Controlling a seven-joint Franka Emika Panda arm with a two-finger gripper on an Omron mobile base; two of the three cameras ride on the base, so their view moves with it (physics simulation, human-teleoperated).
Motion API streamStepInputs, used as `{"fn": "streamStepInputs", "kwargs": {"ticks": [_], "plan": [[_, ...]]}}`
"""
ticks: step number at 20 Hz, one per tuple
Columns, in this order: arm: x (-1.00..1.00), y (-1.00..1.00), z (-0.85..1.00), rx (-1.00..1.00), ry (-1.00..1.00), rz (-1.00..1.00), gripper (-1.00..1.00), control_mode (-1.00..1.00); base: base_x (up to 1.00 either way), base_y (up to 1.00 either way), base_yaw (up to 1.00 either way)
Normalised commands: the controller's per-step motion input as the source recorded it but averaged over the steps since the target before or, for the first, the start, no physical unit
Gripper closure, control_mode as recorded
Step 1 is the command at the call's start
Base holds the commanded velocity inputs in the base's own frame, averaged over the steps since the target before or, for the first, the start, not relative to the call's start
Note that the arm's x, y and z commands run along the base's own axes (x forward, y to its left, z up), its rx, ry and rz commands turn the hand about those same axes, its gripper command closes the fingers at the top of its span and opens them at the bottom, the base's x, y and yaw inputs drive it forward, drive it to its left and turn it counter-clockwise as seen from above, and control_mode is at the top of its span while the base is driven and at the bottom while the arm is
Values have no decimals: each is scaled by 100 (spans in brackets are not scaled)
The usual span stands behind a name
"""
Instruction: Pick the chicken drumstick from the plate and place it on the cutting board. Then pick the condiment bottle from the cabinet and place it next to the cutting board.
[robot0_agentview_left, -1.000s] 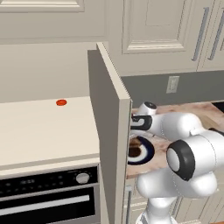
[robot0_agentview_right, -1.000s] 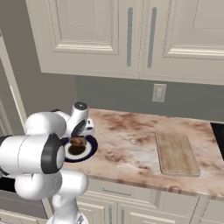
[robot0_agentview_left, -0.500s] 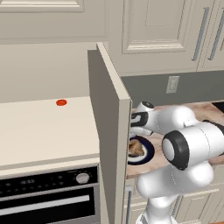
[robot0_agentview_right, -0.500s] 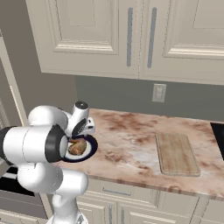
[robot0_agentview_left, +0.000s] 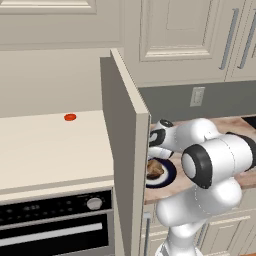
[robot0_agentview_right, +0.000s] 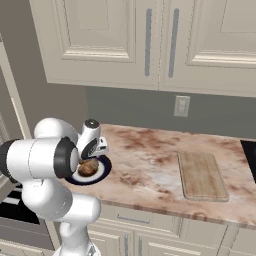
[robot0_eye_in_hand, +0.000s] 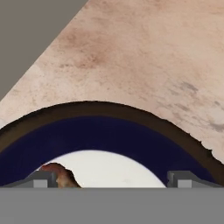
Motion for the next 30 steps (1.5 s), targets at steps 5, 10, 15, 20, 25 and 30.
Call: {"fn": "streamStepInputs", "kwargs": {"ticks": [5,10,15,20,25,30], "plan": [[0,2,-14,-1,-4,1,-100,-100,0,0,0],[0,4,-5,0,-4,4,-100,-100,0,0,0],[-5,0,0,0,-2,6,-100,-100,0,0,0],[-13,0,0,0,0,7,-100,-100,0,0,0],[-12,0,2,0,0,7,-100,-100,0,0,0],[-1,0,15,0,0,8,-100,-100,0,0,0]]}}
